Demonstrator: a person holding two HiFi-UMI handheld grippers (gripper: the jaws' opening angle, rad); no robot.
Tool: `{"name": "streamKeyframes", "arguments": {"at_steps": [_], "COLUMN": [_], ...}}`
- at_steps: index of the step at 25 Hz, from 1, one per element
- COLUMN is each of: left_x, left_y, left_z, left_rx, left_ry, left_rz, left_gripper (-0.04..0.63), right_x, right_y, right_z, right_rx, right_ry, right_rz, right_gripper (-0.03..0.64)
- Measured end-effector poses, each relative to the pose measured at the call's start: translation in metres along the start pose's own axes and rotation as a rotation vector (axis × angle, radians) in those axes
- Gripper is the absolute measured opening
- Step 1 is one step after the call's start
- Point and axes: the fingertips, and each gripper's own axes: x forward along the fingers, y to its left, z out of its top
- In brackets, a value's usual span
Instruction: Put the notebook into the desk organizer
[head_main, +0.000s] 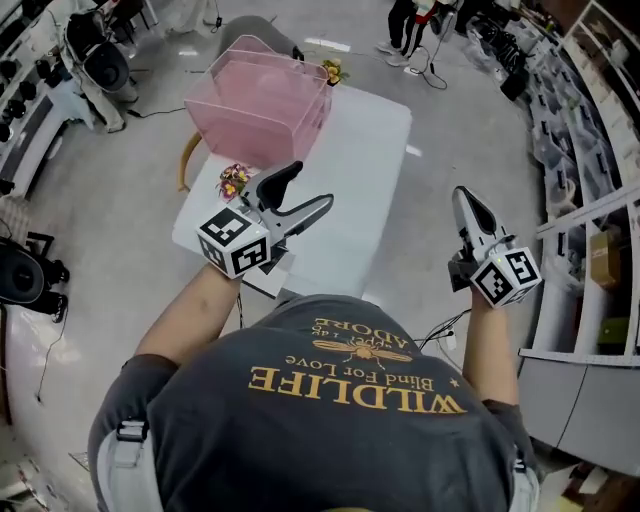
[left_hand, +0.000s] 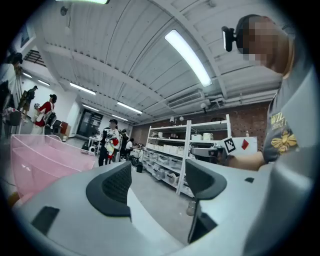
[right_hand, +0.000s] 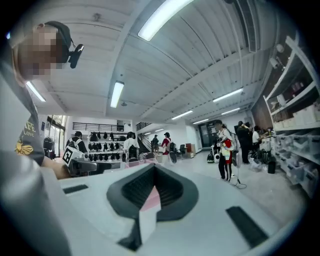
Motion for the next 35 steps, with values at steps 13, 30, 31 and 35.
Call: {"name": "streamKeyframes", "arguments": {"at_steps": [13,30,31,35], "left_x": [-0.131,-0.237,-0.240,-0.242], "left_y": [0.070,0.100,0.100,0.100], "left_z": [-0.093,-0.301,-0.311,-0.341], "left_rx": [-0.248,-0.679,-0.725,-0.884], "left_ry": [0.057,0.163,0.156,0.120], "left_rz": [0.492,0.915,0.926,0.934], "left_gripper": [0.317,0.325,0.330,0.337], "right_x": [0.069,0.191,0.195,0.206], "right_y": [0.016,0.101,0.106,0.124], "right_z": [-0.010,-0.080,-0.086,-0.108], "right_rx": [-0.010,-0.081,-0.081,-0.084], "right_ry": [0.062,0.167,0.177,0.210], "right_rz": [0.234,0.508,0.520,0.564], "right_gripper": [0.000,0.002,0.000,0.000]}}
